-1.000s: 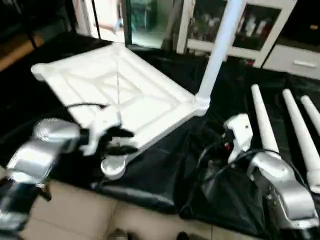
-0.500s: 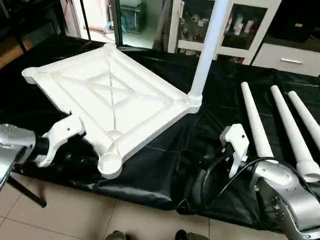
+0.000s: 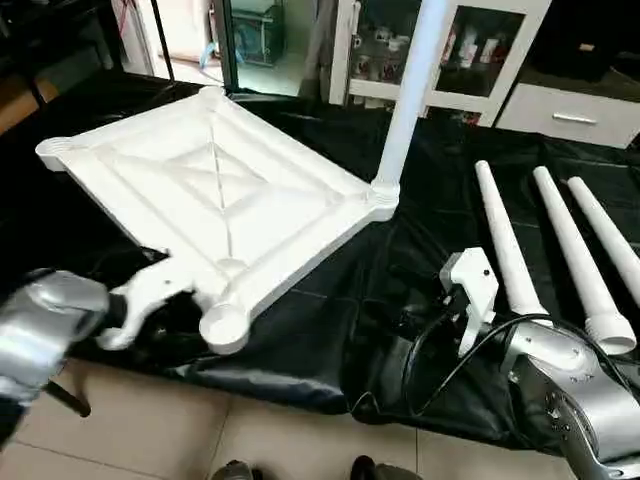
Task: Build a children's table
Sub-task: Rotate table base
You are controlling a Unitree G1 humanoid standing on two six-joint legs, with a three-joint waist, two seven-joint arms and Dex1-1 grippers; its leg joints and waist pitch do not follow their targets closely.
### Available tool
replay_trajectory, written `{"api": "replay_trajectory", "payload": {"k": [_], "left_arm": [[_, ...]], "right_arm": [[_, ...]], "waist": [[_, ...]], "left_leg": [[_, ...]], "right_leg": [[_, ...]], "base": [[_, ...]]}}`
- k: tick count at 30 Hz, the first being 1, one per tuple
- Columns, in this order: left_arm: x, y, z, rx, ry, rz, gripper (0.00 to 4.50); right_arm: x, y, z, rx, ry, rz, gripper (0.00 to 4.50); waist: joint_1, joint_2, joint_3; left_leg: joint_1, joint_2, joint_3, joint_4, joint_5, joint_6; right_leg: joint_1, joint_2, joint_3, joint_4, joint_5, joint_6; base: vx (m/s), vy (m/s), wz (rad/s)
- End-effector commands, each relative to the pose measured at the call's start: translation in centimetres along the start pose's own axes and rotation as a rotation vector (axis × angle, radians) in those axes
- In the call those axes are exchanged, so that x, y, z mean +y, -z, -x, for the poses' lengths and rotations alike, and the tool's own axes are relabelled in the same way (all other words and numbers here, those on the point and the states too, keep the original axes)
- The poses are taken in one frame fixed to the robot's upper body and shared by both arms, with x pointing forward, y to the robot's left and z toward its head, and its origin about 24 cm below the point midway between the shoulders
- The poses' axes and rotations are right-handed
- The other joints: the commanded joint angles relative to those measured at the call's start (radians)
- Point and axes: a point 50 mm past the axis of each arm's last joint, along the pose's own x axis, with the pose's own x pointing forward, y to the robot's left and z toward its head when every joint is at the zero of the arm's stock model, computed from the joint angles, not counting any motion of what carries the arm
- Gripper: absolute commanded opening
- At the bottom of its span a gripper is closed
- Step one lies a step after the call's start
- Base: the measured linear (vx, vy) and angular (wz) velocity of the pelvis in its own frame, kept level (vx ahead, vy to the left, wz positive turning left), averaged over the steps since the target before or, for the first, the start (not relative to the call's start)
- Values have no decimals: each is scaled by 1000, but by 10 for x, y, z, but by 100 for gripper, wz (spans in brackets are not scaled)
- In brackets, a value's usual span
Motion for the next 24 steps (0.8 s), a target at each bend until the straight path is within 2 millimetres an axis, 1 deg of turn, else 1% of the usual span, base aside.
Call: {"api": "replay_trajectory", "payload": {"k": [1,2,3,4,5,6,7,8,9,10,11,12,13,14,15,16,17,18,19,20,21,22,23,24], "left_arm": [[1,-15,-10,-48,-31,-44,267],[3,-21,-15,-77,-48,-41,267],[5,-27,-21,-105,-65,-35,267],[5,-29,-22,-110,-68,-35,267],[7,-34,-26,-132,-82,-38,267],[10,-55,-41,-218,-121,-39,267],[10,-55,-41,-218,-121,-39,267],[11,-64,-47,-255,-141,-30,267],[11,-70,-52,-278,-151,-26,267],[10,-74,-55,-294,-158,-23,267],[10,-79,-59,-323,-170,-14,267],[10,-83,-62,-343,-180,-9,267],[9,-88,-67,-377,-190,0,267],[4,-97,-76,-446,-189,25,267],[2,-100,-80,-472,-180,39,267],[-3,-105,-84,-500,-168,32,267],[-3,-105,-84,-500,-168,32,267],[-12,-113,-92,-545,-152,34,267],[-16,-119,-95,-587,-146,11,267],[-20,-123,-97,-620,-130,17,267],[-22,-125,-97,-630,-123,20,267],[-28,-130,-98,-678,-90,18,267],[-32,-133,-97,-705,-63,12,267],[-34,-133,-96,-712,-53,6,267]], "right_arm": [[1,-6,1,-12,1,18,356],[1,-6,1,-11,1,18,356],[1,-6,2,-10,1,18,356],[0,-5,2,-9,3,18,356],[0,-5,3,-4,10,19,356],[-4,1,5,43,45,28,356],[-4,1,5,43,45,28,356],[-8,4,6,68,74,34,356],[-11,6,7,87,96,40,356],[-13,8,8,99,111,44,356],[-15,8,9,103,130,49,356],[-16,8,9,103,141,52,356],[-20,8,10,97,172,51,356],[-26,6,11,82,228,51,356],[-28,5,11,73,251,50,356],[-31,3,12,60,275,45,356],[-31,3,12,60,275,45,356],[-36,-2,12,22,320,43,356],[-38,-5,12,-1,340,35,356],[-39,-7,12,-19,355,28,356],[-40,-8,12,-23,358,26,356],[-40,-9,11,-30,368,20,356],[-40,-8,10,-25,371,22,356],[-39,-7,9,-19,370,22,356]], "waist": [[-10,21,-34],[-1,26,-34],[99,45,-36],[66,-5,-61],[62,-47,-49],[81,-46,-58],[98,-43,-62],[112,-30,-67],[103,-19,-86],[95,-19,-87],[92,-19,-87],[90,-21,-80],[86,-23,-75],[86,-27,-80],[86,-28,-83],[84,-30,-84],[84,-30,-87],[75,-33,-87],[75,-33,-87],[70,-37,-87],[68,-37,-87],[68,-38,-86],[66,-41,-88],[64,-44,-90]], "left_leg": [[48,65,-27,-131,-809,-62],[16,82,-22,-165,-828,-61],[-85,100,46,-255,-892,-75],[-19,77,45,-201,-747,-30],[40,48,25,-114,-617,-65],[15,-37,-37,62,-62,27],[-7,-23,-38,24,-33,29],[18,24,-27,-47,-95,4],[46,50,-14,-58,-153,-7],[37,54,-13,-65,-158,-2],[28,57,-8,-69,-175,5],[21,56,0,-70,-273,6],[18,51,3,-68,-318,-1],[1,48,-1,-72,-311,-5],[0,49,-2,-72,-294,-3],[-1,52,-2,-72,-284,0],[-3,52,-3,-72,-270,3],[-13,52,-2,-72,-233,13],[-13,52,-2,-72,-233,13],[-16,50,1,-69,-216,26],[-17,50,2,-68,-211,33],[-18,50,3,-68,-207,36],[-21,49,3,-67,-192,39],[-21,49,4,-64,-174,46]], "right_leg": [[8,-25,-19,-85,-674,-5],[40,-14,-16,-33,-611,-13],[82,14,40,197,-278,-52],[53,-7,101,161,-367,-28],[-26,-53,136,48,-715,15],[-17,-127,216,-93,-1131,26],[23,-121,210,-64,-1037,19],[-2,-68,161,-24,-781,-17],[-18,-31,138,16,-410,-100],[-9,-26,132,27,-281,-139],[-2,-28,131,28,-220,-169],[-4,-32,132,15,-288,-192],[-4,-37,135,7,-351,-190],[10,-49,136,-1,-437,-151],[9,-50,135,-4,-435,-132],[8,-50,136,-4,-423,-132],[9,-50,135,-2,-400,-134],[12,-49,133,3,-337,-148],[12,-49,133,3,-337,-148],[13,-49,133,3,-309,-151],[13,-49,133,4,-300,-156],[14,-50,134,4,-297,-158],[18,-51,133,7,-284,-161],[19,-50,134,10,-256,-166]], "base": [[0,0,0],[0,0,0],[-80,-50,26],[6,-147,24],[6,-147,24],[109,-156,9],[83,-67,8],[83,-67,8],[30,-55,23],[-33,-34,25],[-33,-34,25],[0,0,0],[0,0,0],[0,0,0],[0,0,0],[0,0,0],[0,0,0],[0,0,0],[0,0,0],[0,0,0],[0,0,0],[0,0,0],[0,0,0],[0,0,0]]}}
